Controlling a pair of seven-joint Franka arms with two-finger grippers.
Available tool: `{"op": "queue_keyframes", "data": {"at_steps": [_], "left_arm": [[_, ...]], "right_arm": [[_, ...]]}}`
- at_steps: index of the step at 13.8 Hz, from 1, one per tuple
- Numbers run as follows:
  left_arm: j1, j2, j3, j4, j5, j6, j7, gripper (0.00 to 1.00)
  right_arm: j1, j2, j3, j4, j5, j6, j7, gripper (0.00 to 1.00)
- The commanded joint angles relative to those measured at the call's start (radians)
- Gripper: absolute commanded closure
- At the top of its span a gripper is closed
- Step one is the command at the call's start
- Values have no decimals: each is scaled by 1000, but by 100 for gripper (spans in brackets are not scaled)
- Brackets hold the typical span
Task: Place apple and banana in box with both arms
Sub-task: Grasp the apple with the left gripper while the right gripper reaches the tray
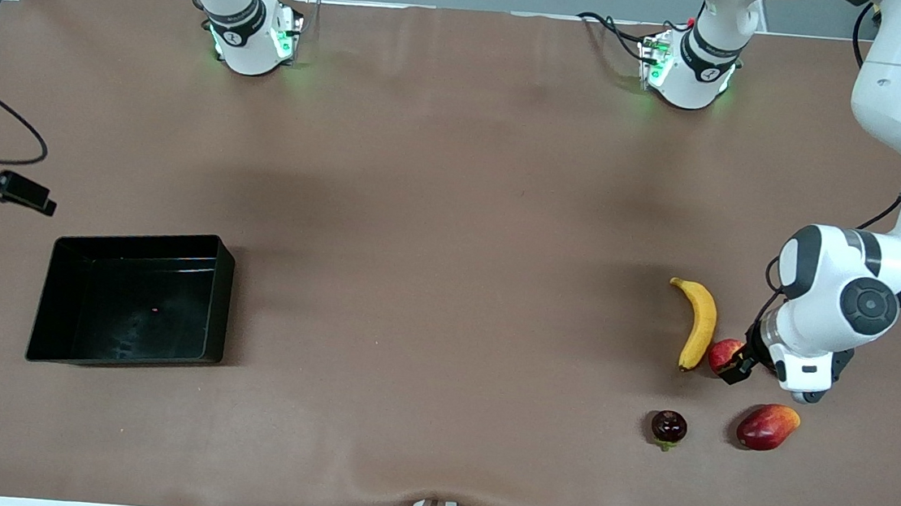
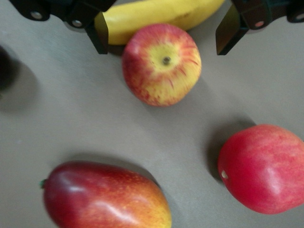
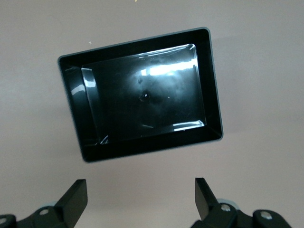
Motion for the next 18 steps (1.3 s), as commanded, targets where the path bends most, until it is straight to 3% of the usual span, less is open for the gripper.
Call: {"op": "queue_keyframes", "data": {"at_steps": [1,7,8,10,11,12,14,18], "left_arm": [[8,26,-1,11,34,22,-24,0],[8,65,-1,20,38,77,-22,0],[8,67,-1,20,40,77,-16,9],[10,67,-1,17,40,77,-9,54],[8,66,-2,17,40,76,-4,87],[5,61,-3,19,40,70,-7,100],[-1,44,-4,20,42,56,-8,100],[-12,-16,-28,66,42,-115,-5,100]], "right_arm": [[-46,70,10,5,-9,71,-48,0],[-128,225,12,-1,-6,195,-128,0],[-135,248,12,-9,-6,229,-134,0],[-160,294,12,-10,-2,287,-184,0],[-165,309,12,-10,3,306,-210,0],[-168,329,12,-10,3,326,-224,0],[-175,383,12,-9,3,376,-237,0],[-174,449,12,0,-3,416,-313,0]]}}
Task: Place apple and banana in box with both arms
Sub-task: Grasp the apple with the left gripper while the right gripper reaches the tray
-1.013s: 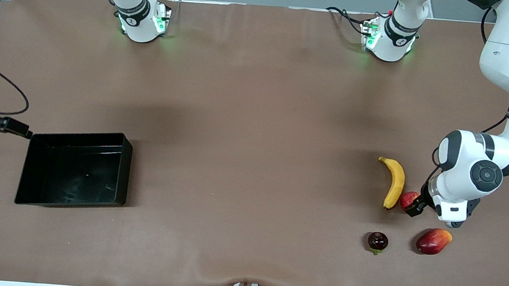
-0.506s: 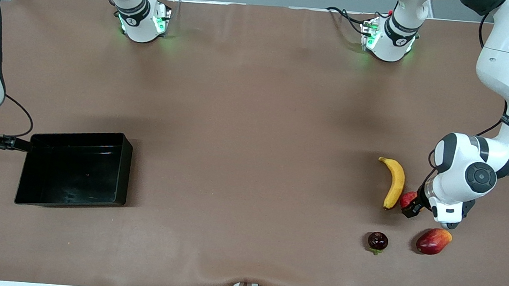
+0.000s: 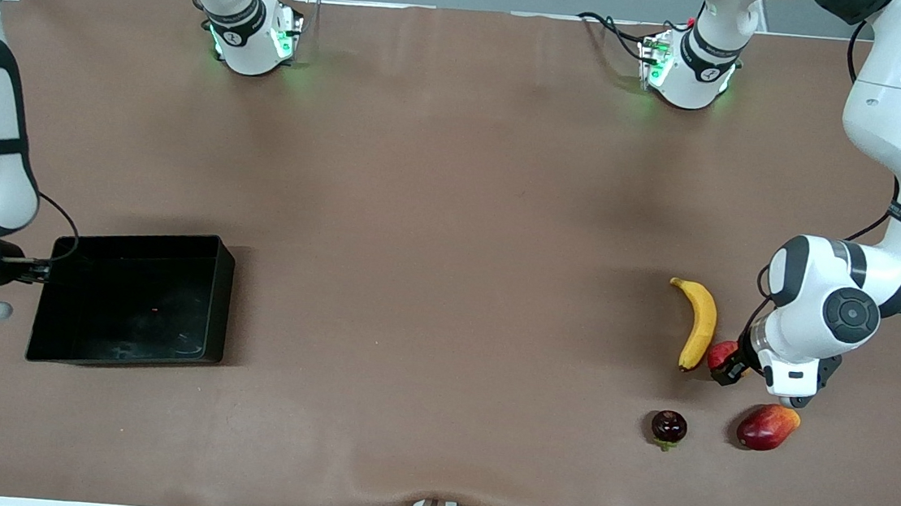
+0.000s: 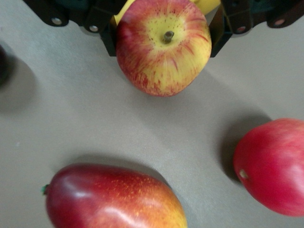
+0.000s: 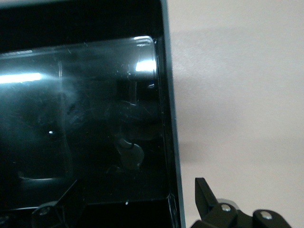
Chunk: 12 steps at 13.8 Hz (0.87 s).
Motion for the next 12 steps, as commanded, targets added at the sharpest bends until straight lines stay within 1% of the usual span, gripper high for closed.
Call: {"op": "queue_keyframes", "data": {"at_steps": [1,3,6,7,8,9,10,12], "left_arm": [[-12,-61,-17,32,26,-130,-8,100],[-13,-81,-42,68,26,-198,-8,100],[-19,-69,-45,172,26,-296,15,100],[-24,-71,-45,181,26,-305,29,100],[-24,-74,-45,186,26,-305,61,100],[-24,-74,-43,200,24,-305,105,100],[-24,-69,-43,223,26,-305,127,100],[-26,-71,-45,229,24,-305,133,100]], "right_arm": [[-18,38,15,18,-7,42,-87,0],[-23,58,13,19,-9,70,-157,0],[-24,77,13,19,-10,99,-194,0],[-24,80,13,19,-10,99,-208,0],[-30,86,13,19,-10,98,-211,33],[-38,89,13,19,-4,97,-208,81],[-41,91,13,19,5,97,-205,100],[-46,89,13,24,5,96,-207,100]]}}
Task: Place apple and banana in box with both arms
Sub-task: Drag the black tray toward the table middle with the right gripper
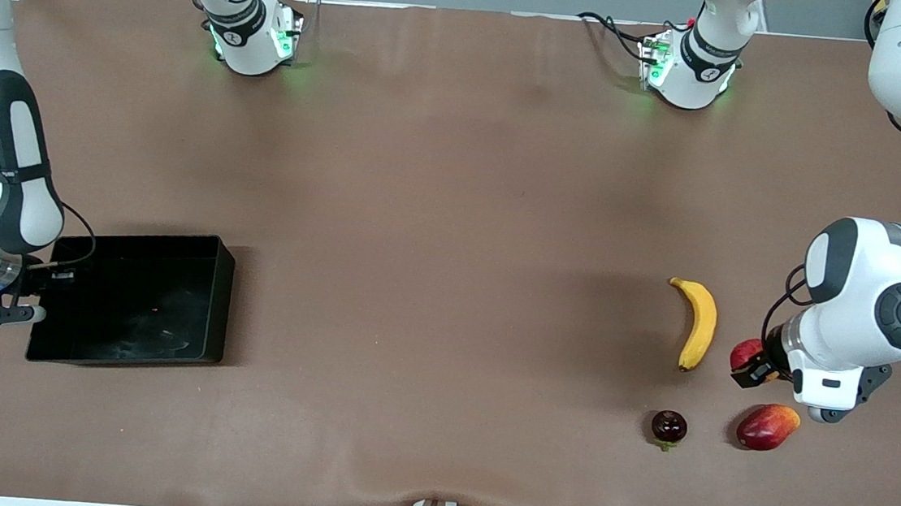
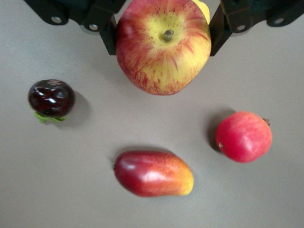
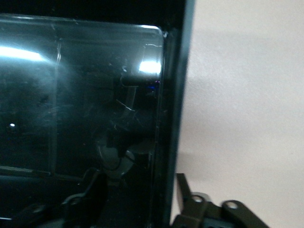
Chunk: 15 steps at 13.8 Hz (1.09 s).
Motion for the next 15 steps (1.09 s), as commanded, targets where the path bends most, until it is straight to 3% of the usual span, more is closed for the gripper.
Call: {"op": "queue_keyframes", "data": {"at_steps": [1,3,5,7,10,15], "left_arm": [[-7,3,0,35,22,-26,29,100],[-16,-2,-8,40,21,-71,51,100],[-76,9,0,129,25,-214,51,100],[-74,-12,-14,138,25,-269,53,100],[-71,-74,-83,137,16,-291,53,100],[-76,-71,-85,135,27,-336,63,100]], "right_arm": [[-25,9,17,29,5,-7,-18,100],[-25,1,19,40,5,-13,-19,100],[-14,-10,20,45,6,-36,-16,100],[0,-42,25,61,6,-105,1,100],[59,-102,25,62,6,-198,96,100],[208,-191,28,46,12,-321,300,100]]}}
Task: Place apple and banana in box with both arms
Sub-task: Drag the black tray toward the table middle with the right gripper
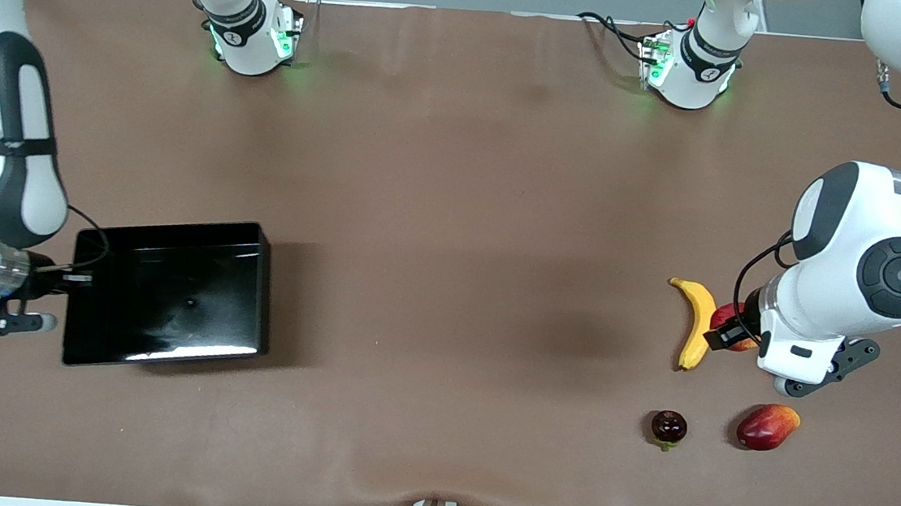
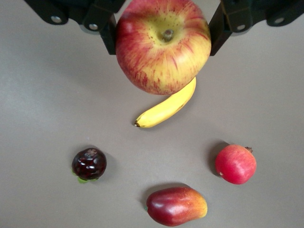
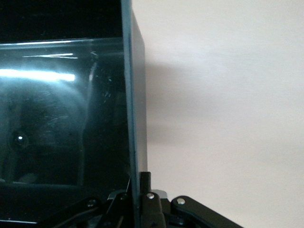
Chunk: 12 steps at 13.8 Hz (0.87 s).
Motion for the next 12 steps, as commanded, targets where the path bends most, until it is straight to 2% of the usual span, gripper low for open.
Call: {"op": "queue_keyframes", "data": {"at_steps": [1,2,4,8,12], "left_arm": [[-1,-2,-4,-4,25,-9,12,100],[-1,-2,-4,-4,25,-9,14,100],[1,-2,-4,-4,27,-9,14,100],[5,-2,-4,-4,30,-9,35,100],[12,-2,-2,-6,30,-11,43,100]], "right_arm": [[69,-68,1,-33,43,-50,96,100],[99,-77,1,-38,98,-60,123,100],[155,-88,1,-46,145,-68,215,100],[356,-90,-1,-47,154,-45,484,100],[571,-81,-1,-55,154,62,749,100]]}}
